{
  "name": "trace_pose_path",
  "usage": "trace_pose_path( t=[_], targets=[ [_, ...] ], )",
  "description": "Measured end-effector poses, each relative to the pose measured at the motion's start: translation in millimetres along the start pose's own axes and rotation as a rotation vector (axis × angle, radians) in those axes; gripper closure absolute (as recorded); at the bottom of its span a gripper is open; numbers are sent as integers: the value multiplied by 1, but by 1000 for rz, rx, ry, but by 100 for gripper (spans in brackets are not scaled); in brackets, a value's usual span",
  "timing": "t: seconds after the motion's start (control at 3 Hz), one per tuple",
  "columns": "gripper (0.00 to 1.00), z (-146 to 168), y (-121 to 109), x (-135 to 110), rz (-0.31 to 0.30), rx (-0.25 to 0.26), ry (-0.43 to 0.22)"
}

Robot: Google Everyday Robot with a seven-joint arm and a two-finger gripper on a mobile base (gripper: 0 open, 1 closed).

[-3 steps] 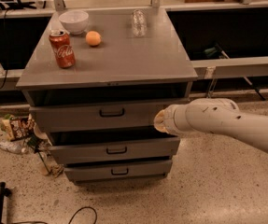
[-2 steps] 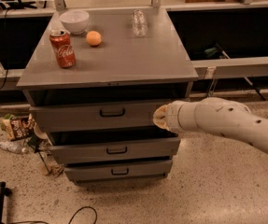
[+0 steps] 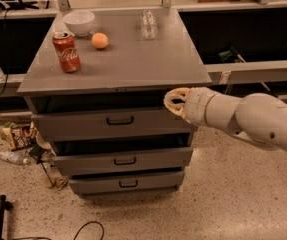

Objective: Close top drawer

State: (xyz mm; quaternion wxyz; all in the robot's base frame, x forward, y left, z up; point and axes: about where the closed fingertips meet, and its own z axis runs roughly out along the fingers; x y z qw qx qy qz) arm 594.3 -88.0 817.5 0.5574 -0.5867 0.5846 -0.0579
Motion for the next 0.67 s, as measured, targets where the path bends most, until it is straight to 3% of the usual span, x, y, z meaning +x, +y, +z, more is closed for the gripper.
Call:
trace_pose_path(
  t=[0.33,0.67],
  targets=[
    [100,-35,-35,-15,6,165,-39],
    [86,-60,-50,-31,-1,237,-52]
  ],
)
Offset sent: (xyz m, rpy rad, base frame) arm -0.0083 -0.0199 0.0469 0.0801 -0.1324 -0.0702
